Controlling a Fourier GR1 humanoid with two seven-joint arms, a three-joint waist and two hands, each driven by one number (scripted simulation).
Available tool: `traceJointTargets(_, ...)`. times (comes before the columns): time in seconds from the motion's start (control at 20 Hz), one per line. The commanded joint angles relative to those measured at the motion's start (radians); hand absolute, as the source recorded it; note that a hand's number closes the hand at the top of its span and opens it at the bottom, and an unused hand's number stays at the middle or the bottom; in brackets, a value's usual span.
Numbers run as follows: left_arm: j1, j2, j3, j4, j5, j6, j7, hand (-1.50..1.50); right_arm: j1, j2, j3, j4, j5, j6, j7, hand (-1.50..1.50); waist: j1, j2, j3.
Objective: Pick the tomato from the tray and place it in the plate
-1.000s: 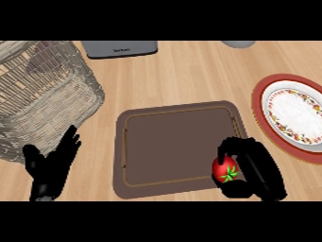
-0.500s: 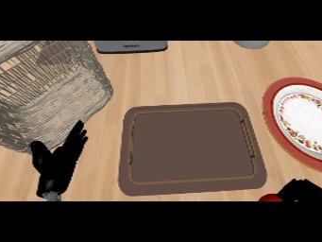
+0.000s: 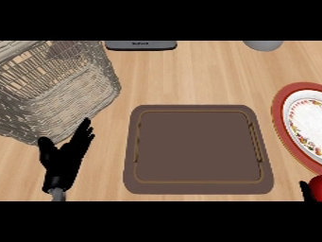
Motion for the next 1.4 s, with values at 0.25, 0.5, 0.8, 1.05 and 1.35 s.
traceJointTargets(0.25,-0.011,0.023,0.034,0.065,0.022,-0.059,-0.036,0.00,-0.414,-0.138,-0.219,0.537,-0.091,-0.036,-0.125,1.50,0.018,0.006,-0.001)
traceJointTargets(0.5,-0.038,-0.017,0.000,0.077,-0.023,-0.017,-0.024,0.00,-0.612,-0.269,-0.299,0.901,-0.136,0.011,-0.260,1.50,0.021,0.007,-0.001)
traceJointTargets(0.8,-0.041,-0.026,0.007,0.082,-0.027,-0.013,-0.018,0.00,-0.808,-0.353,-0.329,1.307,-0.112,-0.011,-0.460,1.50,0.027,0.009,0.000)
traceJointTargets(1.05,-0.049,-0.021,-0.023,0.036,-0.023,-0.040,0.006,0.00,-0.819,-0.416,-0.169,1.438,0.094,0.016,-0.234,-1.50,0.073,0.023,0.003)
traceJointTargets(1.35,-0.059,-0.014,-0.010,0.025,-0.021,-0.034,0.037,0.00,-0.946,-0.437,-0.205,1.643,0.038,0.178,-0.414,-1.50,0.057,0.019,0.004)
